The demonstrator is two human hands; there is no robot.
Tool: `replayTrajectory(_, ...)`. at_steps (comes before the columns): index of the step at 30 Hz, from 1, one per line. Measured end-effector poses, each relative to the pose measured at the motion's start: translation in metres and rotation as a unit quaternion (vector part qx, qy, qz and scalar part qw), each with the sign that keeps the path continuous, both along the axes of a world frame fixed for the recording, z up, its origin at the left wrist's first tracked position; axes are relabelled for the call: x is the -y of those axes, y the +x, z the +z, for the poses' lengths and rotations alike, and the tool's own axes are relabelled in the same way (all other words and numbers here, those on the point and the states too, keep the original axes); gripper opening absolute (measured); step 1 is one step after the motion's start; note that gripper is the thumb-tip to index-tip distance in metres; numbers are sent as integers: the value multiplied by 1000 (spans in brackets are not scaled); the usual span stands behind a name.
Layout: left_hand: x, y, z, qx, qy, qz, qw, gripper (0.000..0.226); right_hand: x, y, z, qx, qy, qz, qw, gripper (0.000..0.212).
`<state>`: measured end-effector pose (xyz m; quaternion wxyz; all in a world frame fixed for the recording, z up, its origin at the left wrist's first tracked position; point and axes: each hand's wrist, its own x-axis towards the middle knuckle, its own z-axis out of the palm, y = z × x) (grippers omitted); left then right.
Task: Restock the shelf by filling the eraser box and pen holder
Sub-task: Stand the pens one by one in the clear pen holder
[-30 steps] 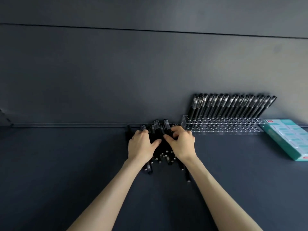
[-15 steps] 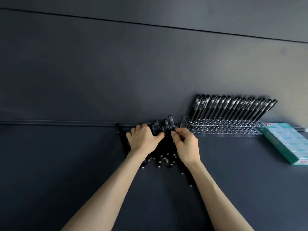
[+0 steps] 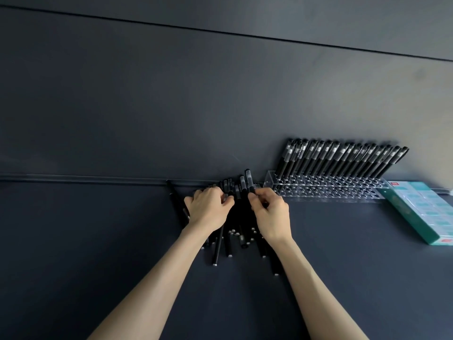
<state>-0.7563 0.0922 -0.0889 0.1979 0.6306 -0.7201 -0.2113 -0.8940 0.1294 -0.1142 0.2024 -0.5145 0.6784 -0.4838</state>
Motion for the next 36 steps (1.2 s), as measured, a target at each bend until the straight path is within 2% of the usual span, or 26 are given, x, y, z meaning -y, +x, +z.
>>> replayTrajectory(3, -6, 3, 1, -64, -3, 8, 998, 30, -1, 0, 0, -4, 0, 2, 1000, 9)
replayTrajectory(7, -10, 1, 9, -237, 5, 11, 971, 30, -2, 1, 0, -9, 0, 6, 1000, 12)
replayTrajectory(9, -5, -5, 14, -233, 7, 8, 972, 30, -3, 1, 1, -9, 0, 6, 1000, 10)
replayTrajectory(15, 2, -14, 9, -128, 25, -6, 991, 47, -5, -1, 1, -10, 5, 4, 1000, 10)
replayTrajectory(19, 6, -9, 13, -83, 26, 5, 996, 29, -4, 0, 0, -10, 8, 5, 1000, 12)
replayTrajectory(26, 13, -4, 7, -154, 9, 34, 988, 34, -4, 0, 1, -6, 12, 11, 1000, 12)
replayTrajectory(29, 11, -4, 5, -197, -5, 31, 980, 27, -5, 0, 4, 1, -7, 13, 1000, 8)
replayTrajectory(31, 6, -6, 13, -249, -8, 30, 968, 26, -7, 0, 11, 25, -27, 19, 999, 5)
replayTrajectory(32, 2, -7, 19, -303, 7, 23, 953, 25, -10, -1, 18, 51, -37, 30, 998, 8)
replayTrajectory(34, -11, -13, 33, -426, 59, 1, 903, 22, -15, -5, 33, 100, -63, 66, 991, 10)
replayTrajectory(36, -23, -19, 41, -484, 89, -23, 870, 21, -21, -14, 48, 124, -80, 103, 984, 9)
